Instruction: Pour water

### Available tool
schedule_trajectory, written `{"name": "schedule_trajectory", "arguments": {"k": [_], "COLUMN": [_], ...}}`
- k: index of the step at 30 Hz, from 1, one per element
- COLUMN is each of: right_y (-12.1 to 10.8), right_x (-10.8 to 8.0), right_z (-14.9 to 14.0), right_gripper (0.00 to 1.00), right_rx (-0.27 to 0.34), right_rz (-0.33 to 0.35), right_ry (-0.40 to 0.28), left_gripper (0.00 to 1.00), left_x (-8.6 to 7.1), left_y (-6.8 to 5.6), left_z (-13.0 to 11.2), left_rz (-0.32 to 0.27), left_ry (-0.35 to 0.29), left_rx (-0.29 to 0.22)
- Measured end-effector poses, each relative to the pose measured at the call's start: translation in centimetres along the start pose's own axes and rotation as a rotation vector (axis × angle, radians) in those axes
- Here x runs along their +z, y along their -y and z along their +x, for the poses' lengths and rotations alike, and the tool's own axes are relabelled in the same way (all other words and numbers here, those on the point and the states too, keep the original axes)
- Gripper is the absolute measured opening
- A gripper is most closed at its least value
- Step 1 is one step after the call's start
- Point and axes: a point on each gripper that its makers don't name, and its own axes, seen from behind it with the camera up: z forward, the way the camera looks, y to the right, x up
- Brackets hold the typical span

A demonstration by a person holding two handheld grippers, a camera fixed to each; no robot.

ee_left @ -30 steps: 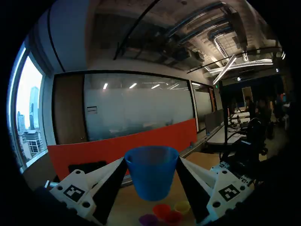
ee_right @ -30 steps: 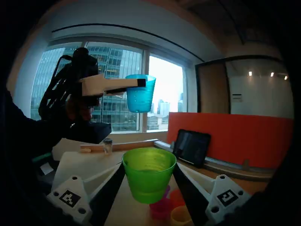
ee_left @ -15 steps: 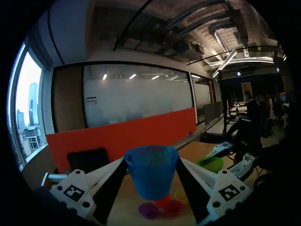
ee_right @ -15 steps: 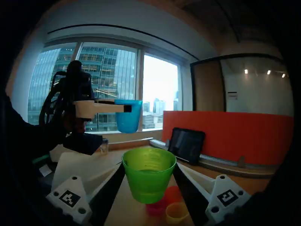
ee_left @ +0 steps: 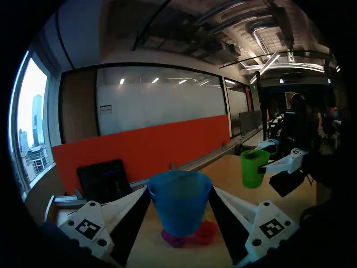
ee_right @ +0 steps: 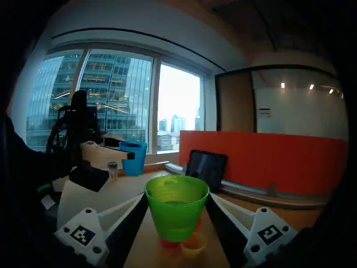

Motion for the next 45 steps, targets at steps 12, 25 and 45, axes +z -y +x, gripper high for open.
{"name": "schedule_trajectory", "arguments": {"k": [12,25,45], "right_y": [-1.5,-1.4,-1.1], "right_x": [-1.9,-2.5,-3.2], "right_z": [-0.4,-3.4,-10.6], "right_gripper": [0.90,0.91,0.91], "right_rx": [0.015,0.006,0.012], "right_rz": [-0.032,-0.013,0.035], "right_ry": [0.027,0.126,0.335], "left_gripper": [0.88,0.88,0.88], "left_x": [-0.3,-0.3,-0.2], "left_y": [-0.8,-2.2,-4.8], "left_z": [-3.2,-7.9,-16.5], "left_rz": [-0.021,-0.057,-0.144], "left_ry": [0.059,0.168,0.380], "left_rx": [0.002,0.034,0.106]}}
